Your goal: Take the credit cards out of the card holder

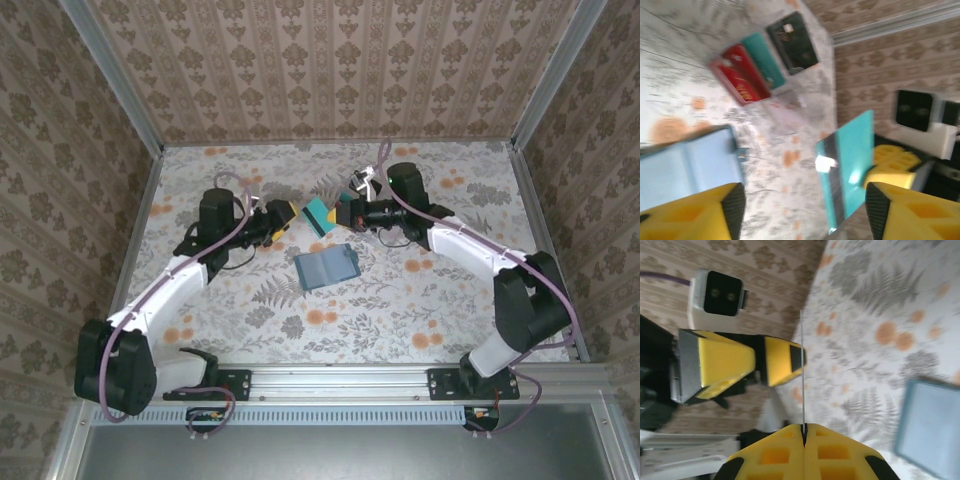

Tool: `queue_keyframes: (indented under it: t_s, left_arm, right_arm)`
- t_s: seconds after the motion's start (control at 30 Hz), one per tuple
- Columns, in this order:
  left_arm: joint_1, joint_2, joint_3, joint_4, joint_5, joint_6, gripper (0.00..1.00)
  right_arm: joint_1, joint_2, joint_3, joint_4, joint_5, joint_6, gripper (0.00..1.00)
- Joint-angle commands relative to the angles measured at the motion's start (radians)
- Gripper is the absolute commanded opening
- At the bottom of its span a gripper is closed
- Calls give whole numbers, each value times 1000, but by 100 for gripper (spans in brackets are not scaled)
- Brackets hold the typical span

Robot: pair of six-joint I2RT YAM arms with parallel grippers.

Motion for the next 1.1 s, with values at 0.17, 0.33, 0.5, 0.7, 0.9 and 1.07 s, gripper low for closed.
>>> queue_keyframes:
  t_s: [0.17, 0.33, 0.5, 0.7, 0.9, 1.07]
  left_arm:
    - [35, -22, 78, -354, -188, 178, 92]
    - [42, -21, 78, -391, -218, 218, 100]
    - [42, -22, 70, -416, -228, 233, 100]
    - [49, -33, 56, -429, -224, 227, 100]
    - [51, -36, 58, -441, -227, 223, 100]
    - [51, -29, 47, -436, -221, 212, 100]
  right_arm:
    - [-15, -120, 138, -443, 464, -640, 0]
    - [-16, -78, 162, -405, 606, -780, 0]
    - [-23, 54, 276, -434, 636, -884, 0]
    - [-34, 204, 392, -443, 595, -955, 0]
    - [-34, 342, 492, -507, 607, -1053, 0]
    - [-37, 404, 536, -551, 622, -1111, 0]
